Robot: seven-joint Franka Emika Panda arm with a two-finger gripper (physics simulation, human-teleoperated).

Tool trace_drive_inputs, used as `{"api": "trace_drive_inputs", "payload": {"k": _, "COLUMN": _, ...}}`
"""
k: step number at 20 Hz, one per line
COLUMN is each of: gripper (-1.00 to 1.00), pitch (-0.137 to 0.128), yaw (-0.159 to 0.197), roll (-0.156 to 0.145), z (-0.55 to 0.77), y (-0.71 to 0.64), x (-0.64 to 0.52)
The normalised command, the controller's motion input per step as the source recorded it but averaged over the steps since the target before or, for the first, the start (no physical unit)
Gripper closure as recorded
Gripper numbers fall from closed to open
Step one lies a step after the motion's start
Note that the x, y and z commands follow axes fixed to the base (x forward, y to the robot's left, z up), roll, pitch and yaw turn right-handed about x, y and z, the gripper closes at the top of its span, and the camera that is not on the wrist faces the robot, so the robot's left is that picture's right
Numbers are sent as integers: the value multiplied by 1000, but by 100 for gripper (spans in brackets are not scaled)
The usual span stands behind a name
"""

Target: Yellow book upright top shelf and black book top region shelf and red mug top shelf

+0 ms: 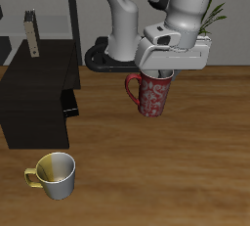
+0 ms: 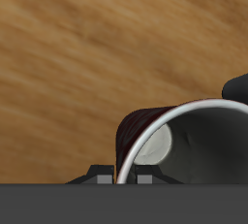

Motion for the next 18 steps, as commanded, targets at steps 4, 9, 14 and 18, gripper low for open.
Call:
{"api": "trace_drive_inputs", "payload": {"k": 4, "gripper": 100, "pitch": -63, "yaw": -75, "roll": -18, "z": 774, "y": -375, "x": -446}}
{"api": "trace_drive_inputs", "payload": {"k": 9, "gripper": 100, "pitch": -62, "yaw": -32, "roll": -2, "z": 661, "y": -376, "x": -347}}
{"api": "trace_drive_inputs", "payload": {"k": 14, "gripper": 100, "pitch": -47, "yaw": -7, "roll": -86, "z": 447, "y": -381, "x": -217}}
{"api": "trace_drive_inputs", "payload": {"k": 18, "gripper": 100, "pitch": 1, "yaw": -45, "roll": -83, "z": 194, "y": -353, "x": -183}}
